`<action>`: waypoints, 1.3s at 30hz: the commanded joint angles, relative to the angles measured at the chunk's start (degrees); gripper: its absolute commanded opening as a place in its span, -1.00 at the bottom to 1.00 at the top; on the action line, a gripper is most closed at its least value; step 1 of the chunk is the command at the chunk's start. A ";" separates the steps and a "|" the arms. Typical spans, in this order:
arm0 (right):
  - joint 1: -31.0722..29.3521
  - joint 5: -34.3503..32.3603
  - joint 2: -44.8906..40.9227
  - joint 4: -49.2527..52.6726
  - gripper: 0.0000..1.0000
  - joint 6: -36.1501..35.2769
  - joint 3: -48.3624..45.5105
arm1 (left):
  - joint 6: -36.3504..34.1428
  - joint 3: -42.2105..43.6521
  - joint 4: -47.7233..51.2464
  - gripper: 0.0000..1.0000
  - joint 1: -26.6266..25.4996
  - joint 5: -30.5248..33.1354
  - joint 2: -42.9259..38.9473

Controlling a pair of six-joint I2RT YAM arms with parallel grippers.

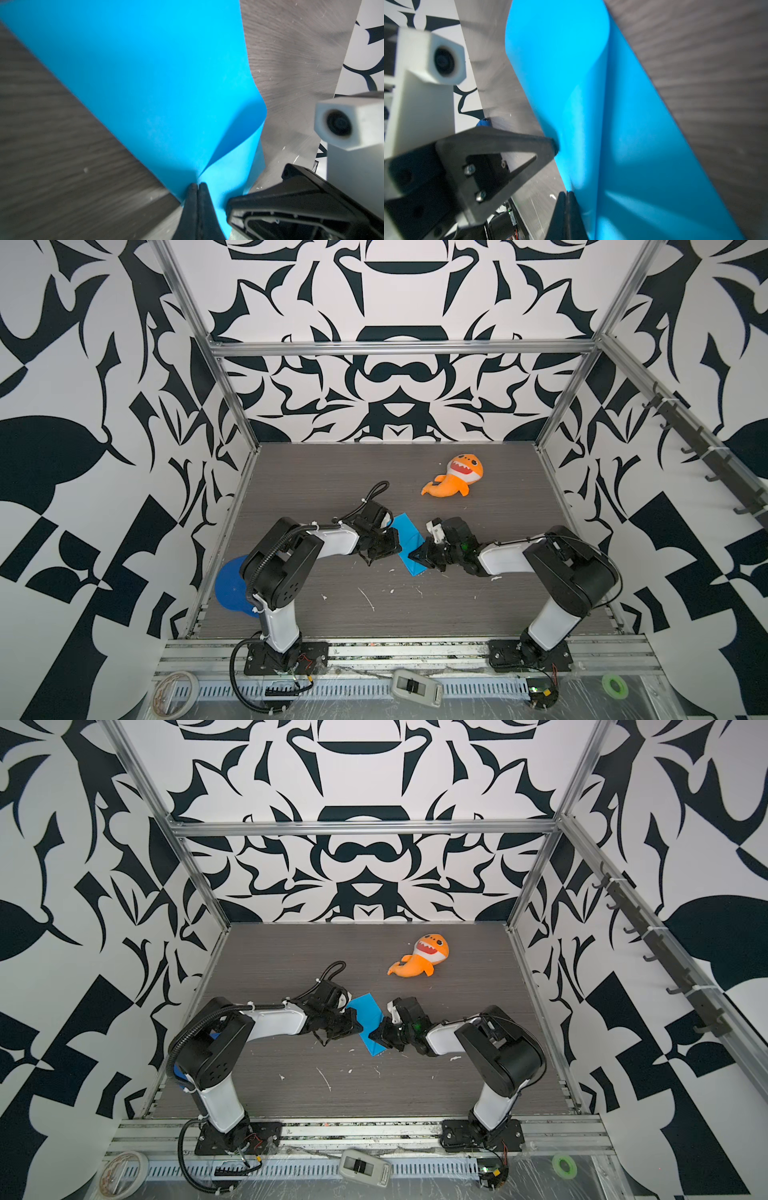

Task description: Fold a paper plane with a square sheet of paper (pick it up from the middle)

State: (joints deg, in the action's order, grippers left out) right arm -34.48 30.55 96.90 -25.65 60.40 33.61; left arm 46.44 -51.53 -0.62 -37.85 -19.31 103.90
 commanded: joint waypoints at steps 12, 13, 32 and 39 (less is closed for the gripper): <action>-0.68 3.03 -2.68 4.73 -0.99 -2.79 -2.04 | -0.68 0.81 6.07 -1.00 -0.12 3.93 3.68; -0.68 3.07 -2.73 4.74 -0.99 -2.82 -2.14 | -0.65 0.81 6.07 -1.00 -0.12 3.93 3.68; -0.70 -11.29 -8.75 27.86 -0.23 -19.15 9.06 | -0.65 -0.31 5.98 -1.00 -0.12 3.14 2.67; -0.98 -10.95 -4.45 30.05 -0.22 -21.69 13.33 | -0.74 -0.76 5.99 -1.00 -0.13 2.61 2.10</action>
State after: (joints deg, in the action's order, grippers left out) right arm -35.05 20.25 91.83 2.59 41.39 44.29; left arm 46.44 -52.27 0.54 -37.85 -19.22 104.01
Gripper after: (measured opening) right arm 0.389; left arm 0.042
